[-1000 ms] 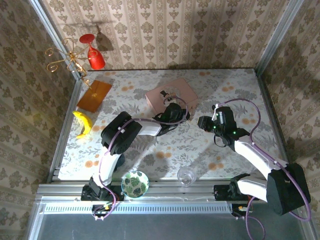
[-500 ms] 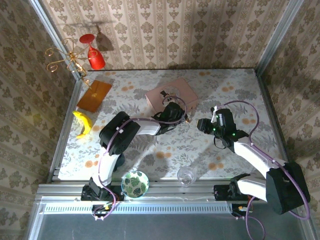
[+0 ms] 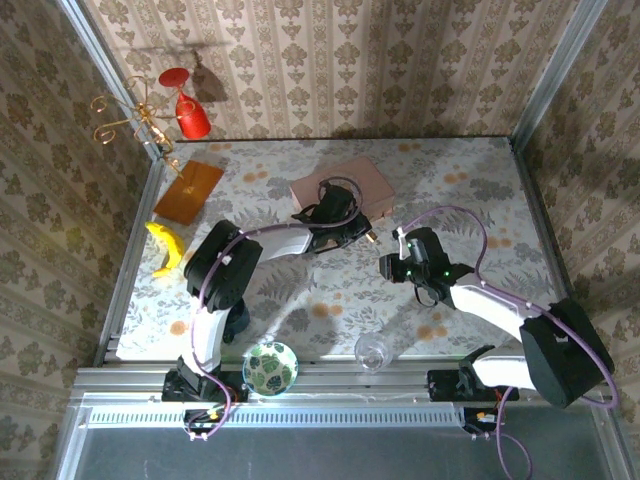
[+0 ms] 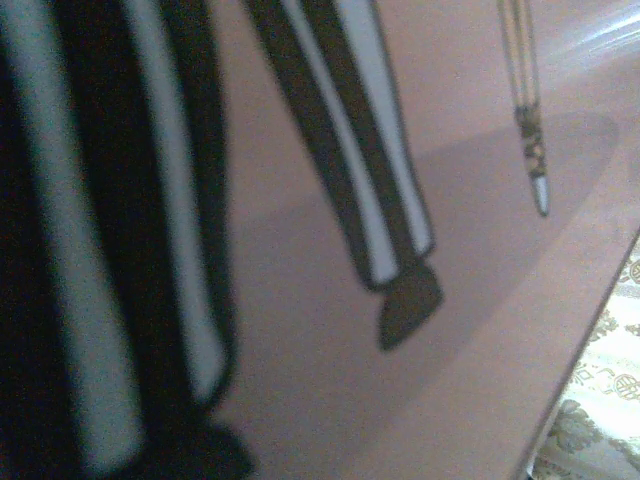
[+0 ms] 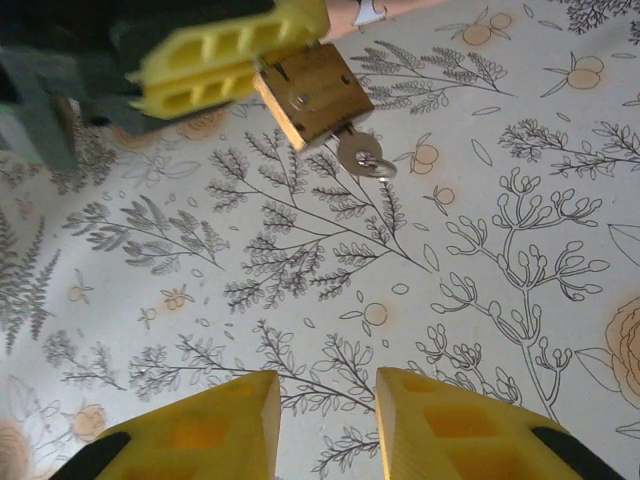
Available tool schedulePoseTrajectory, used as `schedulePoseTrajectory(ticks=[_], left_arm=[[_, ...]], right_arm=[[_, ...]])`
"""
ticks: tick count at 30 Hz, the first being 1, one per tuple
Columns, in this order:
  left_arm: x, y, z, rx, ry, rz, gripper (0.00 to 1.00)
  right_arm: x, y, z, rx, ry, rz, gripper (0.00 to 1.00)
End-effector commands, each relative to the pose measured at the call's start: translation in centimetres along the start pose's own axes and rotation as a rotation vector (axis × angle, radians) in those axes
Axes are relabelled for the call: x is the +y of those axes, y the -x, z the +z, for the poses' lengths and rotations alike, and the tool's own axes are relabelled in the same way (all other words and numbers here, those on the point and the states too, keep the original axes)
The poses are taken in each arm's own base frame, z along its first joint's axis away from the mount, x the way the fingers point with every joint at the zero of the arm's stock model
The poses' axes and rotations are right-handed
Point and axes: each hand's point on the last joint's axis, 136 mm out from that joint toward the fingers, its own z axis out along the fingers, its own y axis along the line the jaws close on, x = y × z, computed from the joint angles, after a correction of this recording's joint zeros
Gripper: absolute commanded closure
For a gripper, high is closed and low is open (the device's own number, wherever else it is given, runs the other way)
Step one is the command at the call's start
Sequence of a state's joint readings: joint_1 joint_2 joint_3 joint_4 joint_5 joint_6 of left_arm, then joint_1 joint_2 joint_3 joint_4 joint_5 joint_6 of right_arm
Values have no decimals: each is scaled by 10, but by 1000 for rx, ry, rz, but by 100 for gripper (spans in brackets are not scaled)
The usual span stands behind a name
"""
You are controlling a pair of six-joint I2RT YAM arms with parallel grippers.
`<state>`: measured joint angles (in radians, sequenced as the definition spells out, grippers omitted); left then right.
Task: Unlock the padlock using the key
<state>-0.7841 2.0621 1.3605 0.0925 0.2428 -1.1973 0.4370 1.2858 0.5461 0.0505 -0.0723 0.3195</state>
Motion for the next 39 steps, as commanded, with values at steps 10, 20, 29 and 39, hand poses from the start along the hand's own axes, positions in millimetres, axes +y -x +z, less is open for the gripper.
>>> schedulePoseTrajectory(ticks=[10,20,29,39], left_arm=[[-3,-45,-19,306,34,-234,96],[-3,-46,-18,308,28,-232,96],[-2,-49,-19,328,22,-236,97],[0,-53,-19,348,24,-235,98]], right_arm=[[-6,20,6,-100,-77,-115,73],[9,25,25,-94,-54,-191,73],[13,37,24,-148,-94,-244,72],[16,51,28,-164,-108,-289,72]])
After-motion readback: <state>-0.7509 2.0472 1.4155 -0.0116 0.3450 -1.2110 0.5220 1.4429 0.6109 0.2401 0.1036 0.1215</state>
